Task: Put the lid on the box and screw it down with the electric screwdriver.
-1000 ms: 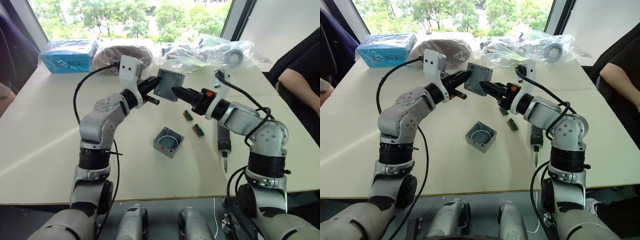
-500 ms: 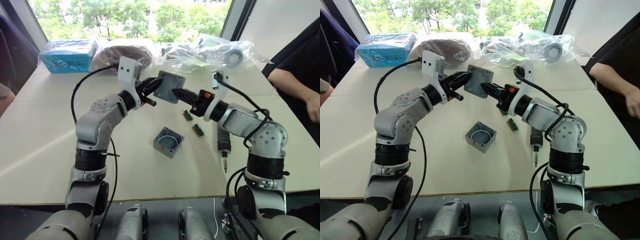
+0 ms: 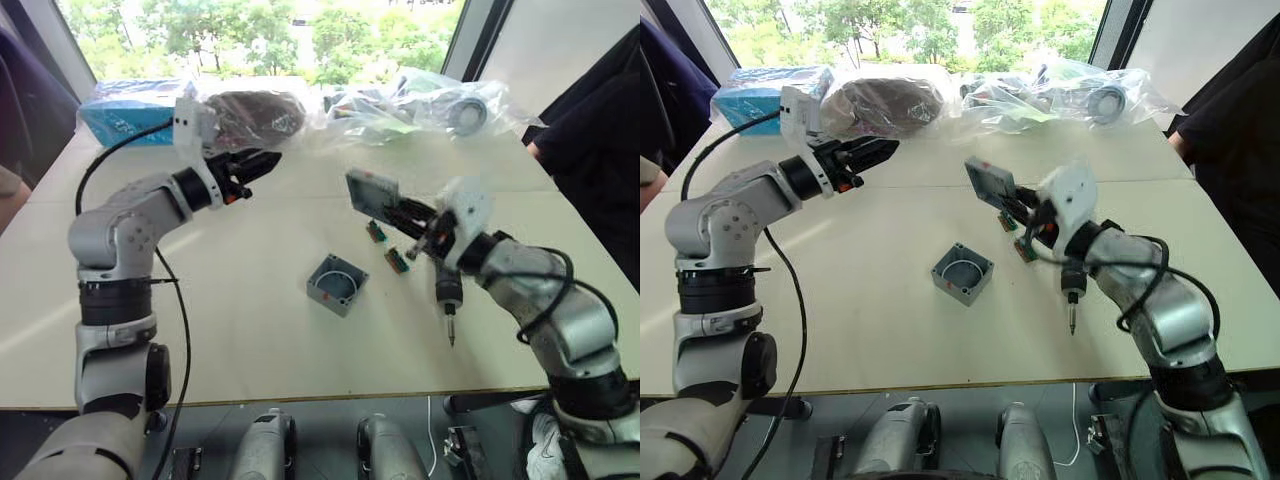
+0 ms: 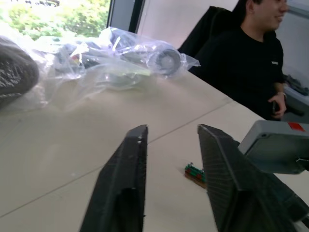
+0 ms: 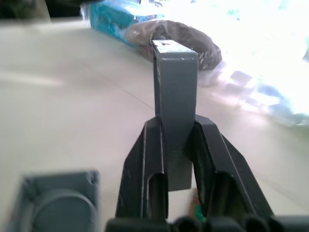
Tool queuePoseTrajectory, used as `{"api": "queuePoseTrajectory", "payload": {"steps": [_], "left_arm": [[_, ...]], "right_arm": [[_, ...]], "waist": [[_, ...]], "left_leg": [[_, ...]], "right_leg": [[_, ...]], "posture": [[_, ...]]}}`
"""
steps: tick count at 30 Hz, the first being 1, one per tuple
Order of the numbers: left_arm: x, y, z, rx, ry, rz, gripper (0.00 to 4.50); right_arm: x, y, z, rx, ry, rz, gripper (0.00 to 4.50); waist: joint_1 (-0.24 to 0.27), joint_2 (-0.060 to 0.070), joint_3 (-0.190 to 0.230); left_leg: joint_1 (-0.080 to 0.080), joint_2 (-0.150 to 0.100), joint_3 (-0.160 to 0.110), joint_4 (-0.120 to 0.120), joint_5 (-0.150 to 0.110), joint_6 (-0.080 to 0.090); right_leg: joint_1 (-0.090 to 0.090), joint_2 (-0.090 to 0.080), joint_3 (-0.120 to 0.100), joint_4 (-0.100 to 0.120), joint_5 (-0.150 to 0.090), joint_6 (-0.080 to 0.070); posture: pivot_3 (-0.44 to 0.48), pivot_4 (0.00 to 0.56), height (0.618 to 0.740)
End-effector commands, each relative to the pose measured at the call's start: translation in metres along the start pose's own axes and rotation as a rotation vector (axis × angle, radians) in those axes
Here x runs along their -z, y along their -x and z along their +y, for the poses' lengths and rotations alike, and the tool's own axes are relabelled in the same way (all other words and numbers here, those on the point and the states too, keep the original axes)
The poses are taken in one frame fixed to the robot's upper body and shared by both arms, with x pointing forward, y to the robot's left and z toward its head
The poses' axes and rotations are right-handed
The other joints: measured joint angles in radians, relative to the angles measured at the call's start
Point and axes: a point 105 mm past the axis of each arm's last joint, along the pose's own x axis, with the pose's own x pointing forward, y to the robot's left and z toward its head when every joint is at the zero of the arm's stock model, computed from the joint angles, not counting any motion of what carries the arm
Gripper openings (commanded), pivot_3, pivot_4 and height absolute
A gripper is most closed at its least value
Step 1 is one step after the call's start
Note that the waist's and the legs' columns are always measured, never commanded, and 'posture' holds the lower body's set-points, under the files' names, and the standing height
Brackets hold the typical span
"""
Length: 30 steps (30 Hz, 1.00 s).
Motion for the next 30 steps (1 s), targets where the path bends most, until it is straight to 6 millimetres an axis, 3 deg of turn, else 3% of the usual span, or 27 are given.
{"api": "queuePoseTrajectory", "payload": {"steps": [1, 4, 10, 19, 30], "left_arm": [[0.004, -0.005, -0.015, 0.096, -0.011, 0.023, 0.07], [0.014, -0.010, -0.026, 0.156, -0.006, 0.060, 0.07], [0.031, -0.019, -0.046, 0.275, -0.026, 0.157, 0.07], [0.055, -0.023, -0.055, 0.336, -0.114, 0.267, 0.07], [0.066, -0.024, -0.060, 0.349, -0.112, 0.289, 0.07]], "right_arm": [[-0.012, 0.006, 0.011, -0.031, 0.426, -0.097, 0.18], [0.002, 0.009, 0.027, -0.105, 0.696, -0.115, 0.18], [0.020, 0.007, 0.051, -0.210, 0.960, -0.213, 0.18], [0.030, -0.006, 0.057, -0.227, 1.019, -0.253, 0.18], [0.029, -0.013, 0.061, -0.207, 1.036, -0.273, 0.18]], "waist": [[0.000, 0.000, 0.000], [-0.001, 0.000, 0.000], [-0.002, 0.000, 0.000], [-0.002, 0.000, 0.000], [-0.001, 0.000, 0.000]], "left_leg": [[0.000, 0.000, 0.000, 0.000, 0.000, 0.000], [0.000, 0.000, 0.000, 0.000, 0.001, -0.001], [0.000, 0.001, 0.000, 0.000, 0.002, -0.004], [0.001, 0.001, 0.000, 0.000, 0.003, -0.004], [0.001, 0.001, 0.000, 0.000, 0.002, -0.003]], "right_leg": [[0.000, 0.000, 0.000, 0.000, 0.000, 0.000], [0.000, 0.000, 0.000, 0.000, 0.000, 0.000], [0.000, 0.000, 0.000, 0.000, 0.000, 0.000], [0.000, 0.000, 0.001, 0.000, 0.000, 0.000], [0.001, 0.000, 0.001, 0.001, 0.000, -0.001]], "posture": [[0.000, 0.150, 0.740], [0.000, 0.150, 0.740], [0.000, 0.150, 0.740], [0.000, 0.150, 0.740], [0.000, 0.150, 0.740]]}}
